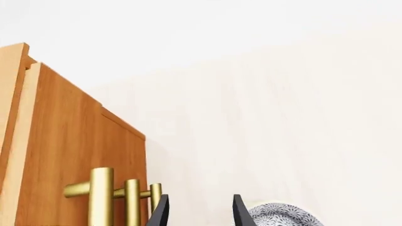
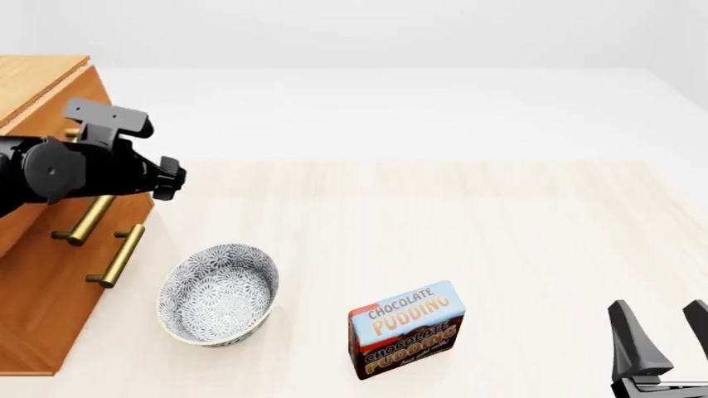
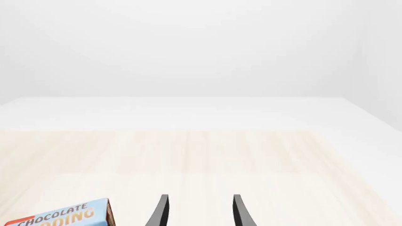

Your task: Put the butter at the back in the top drawer of the cabinet and close it.

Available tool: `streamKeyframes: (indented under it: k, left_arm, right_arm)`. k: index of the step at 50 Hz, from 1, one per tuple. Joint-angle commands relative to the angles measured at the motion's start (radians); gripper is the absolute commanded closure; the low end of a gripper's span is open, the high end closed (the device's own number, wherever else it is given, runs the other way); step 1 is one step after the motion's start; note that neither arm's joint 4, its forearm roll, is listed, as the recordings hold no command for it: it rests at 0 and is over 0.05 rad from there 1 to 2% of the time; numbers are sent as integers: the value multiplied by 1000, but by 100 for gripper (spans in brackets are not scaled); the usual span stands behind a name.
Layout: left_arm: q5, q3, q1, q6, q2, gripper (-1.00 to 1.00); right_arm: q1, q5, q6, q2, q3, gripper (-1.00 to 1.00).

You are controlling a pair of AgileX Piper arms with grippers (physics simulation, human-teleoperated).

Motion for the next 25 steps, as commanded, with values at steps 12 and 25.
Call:
streamKeyframes:
  k: [12, 25]
  left_arm:
    - [-30, 26, 50, -8, -10, -100]
    - [-43, 36, 77, -15, -8, -100]
  right_arm:
    - [0, 0, 0, 0, 0, -100]
    - [0, 0, 0, 0, 0, -100]
